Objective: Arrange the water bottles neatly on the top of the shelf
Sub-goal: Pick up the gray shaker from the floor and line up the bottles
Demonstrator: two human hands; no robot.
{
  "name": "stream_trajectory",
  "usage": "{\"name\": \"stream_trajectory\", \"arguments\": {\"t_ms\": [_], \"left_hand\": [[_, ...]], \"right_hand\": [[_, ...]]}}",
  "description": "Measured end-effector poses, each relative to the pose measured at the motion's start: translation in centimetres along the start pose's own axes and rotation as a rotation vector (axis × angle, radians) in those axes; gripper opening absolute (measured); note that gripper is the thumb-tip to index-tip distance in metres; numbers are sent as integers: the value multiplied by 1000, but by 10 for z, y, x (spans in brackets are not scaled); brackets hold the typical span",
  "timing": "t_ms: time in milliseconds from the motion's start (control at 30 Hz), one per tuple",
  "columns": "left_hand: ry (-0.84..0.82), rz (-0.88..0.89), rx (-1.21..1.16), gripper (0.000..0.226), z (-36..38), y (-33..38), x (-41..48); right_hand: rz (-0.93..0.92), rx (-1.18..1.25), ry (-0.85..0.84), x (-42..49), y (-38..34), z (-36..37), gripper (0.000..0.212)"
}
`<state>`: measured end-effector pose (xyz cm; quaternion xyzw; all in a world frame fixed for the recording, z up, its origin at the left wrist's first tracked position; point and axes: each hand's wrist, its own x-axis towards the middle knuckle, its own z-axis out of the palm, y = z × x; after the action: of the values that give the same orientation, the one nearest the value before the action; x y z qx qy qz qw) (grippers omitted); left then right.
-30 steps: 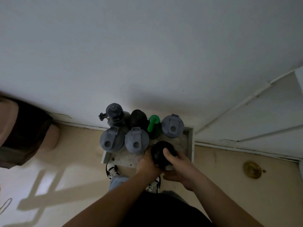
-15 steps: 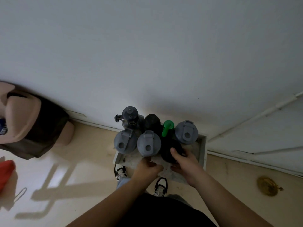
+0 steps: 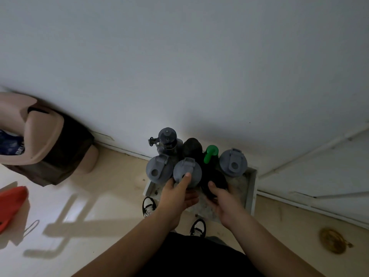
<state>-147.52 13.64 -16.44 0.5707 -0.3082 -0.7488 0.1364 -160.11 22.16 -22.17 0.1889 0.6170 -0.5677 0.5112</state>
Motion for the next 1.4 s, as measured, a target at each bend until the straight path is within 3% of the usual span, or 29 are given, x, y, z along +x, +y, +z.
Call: {"name": "stream_trajectory", "arguments": {"t_ms": [100,500,767,1067,1267,1400], "left_hand": [[3,-1,-17,37,-4,3,-2],[19,35,56,39,-8,3,0],[-107,0,1,35,-23,1,-8],[-130,40,139,38,-29,6,13],[-125,25,85,22,-19,-3,12],[-130,18,72,22,-19,-3,10]], "right_hand": [[3,57,-19,-1,-1,-3,53],[-34,83,5,0,8,-5,60],[19,120,-10,-17,9,-11,46],[-138,125,125,-28,21,8,56],[-168,120,143,-25,17,10,56],[-166,144,154,-22,18,6,53]]}}
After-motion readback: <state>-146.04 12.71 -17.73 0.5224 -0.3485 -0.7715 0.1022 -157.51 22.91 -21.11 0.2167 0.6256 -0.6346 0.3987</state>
